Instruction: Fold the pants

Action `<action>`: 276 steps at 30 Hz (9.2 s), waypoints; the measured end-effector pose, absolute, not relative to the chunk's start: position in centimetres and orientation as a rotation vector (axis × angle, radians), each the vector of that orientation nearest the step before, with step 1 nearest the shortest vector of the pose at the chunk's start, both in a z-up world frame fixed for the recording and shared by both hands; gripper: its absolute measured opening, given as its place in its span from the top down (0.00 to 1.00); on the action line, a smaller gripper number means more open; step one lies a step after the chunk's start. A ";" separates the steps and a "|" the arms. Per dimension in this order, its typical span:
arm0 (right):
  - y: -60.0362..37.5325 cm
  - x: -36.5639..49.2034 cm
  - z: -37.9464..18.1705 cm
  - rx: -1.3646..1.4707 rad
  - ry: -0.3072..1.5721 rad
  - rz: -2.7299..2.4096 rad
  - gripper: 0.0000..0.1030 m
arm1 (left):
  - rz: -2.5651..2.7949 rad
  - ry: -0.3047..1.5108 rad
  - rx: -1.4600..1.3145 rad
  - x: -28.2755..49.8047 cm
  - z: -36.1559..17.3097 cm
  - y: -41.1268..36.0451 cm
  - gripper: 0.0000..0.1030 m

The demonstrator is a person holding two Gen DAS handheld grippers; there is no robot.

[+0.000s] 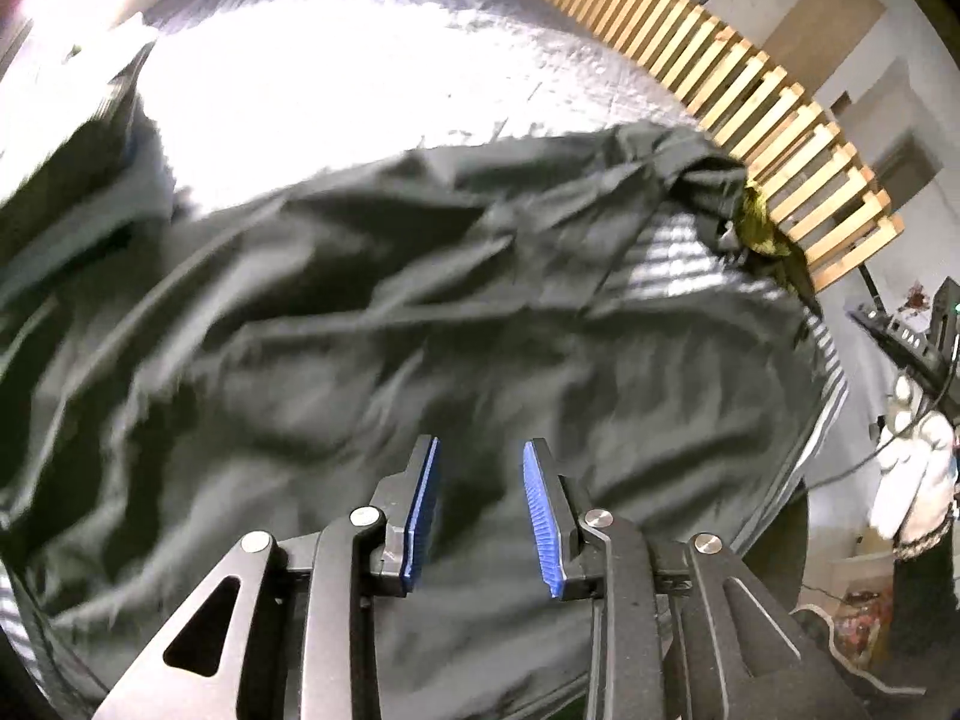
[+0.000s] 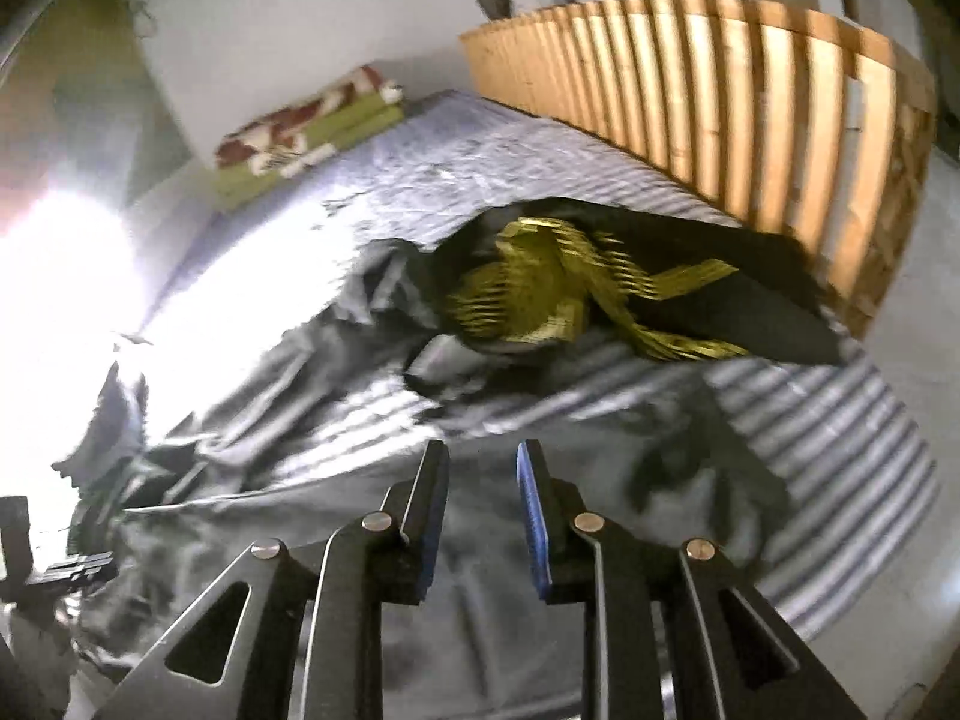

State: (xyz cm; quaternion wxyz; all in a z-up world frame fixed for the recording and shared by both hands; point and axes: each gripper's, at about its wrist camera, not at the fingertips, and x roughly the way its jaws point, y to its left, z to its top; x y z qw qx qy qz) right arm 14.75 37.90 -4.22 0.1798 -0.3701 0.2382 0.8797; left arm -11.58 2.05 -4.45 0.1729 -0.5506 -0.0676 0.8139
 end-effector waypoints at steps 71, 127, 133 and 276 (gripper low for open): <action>44.1 7.5 -7.3 -1.153 0.830 2.460 0.45 | 2.238 0.108 -1.641 -28.0 -12.3 17.8 0.28; 36.5 6.0 -14.7 -1.598 0.762 2.465 0.89 | 2.261 0.177 -1.715 -13.0 -12.1 0.6 1.00; 36.4 5.6 -8.1 -1.419 0.535 2.593 0.92 | 2.209 0.136 -1.649 -13.8 -11.1 3.4 1.00; 4.9 -5.4 -14.4 -1.804 -1.003 3.016 0.99 | 2.668 -0.884 -1.365 -1.7 -5.6 -29.6 0.94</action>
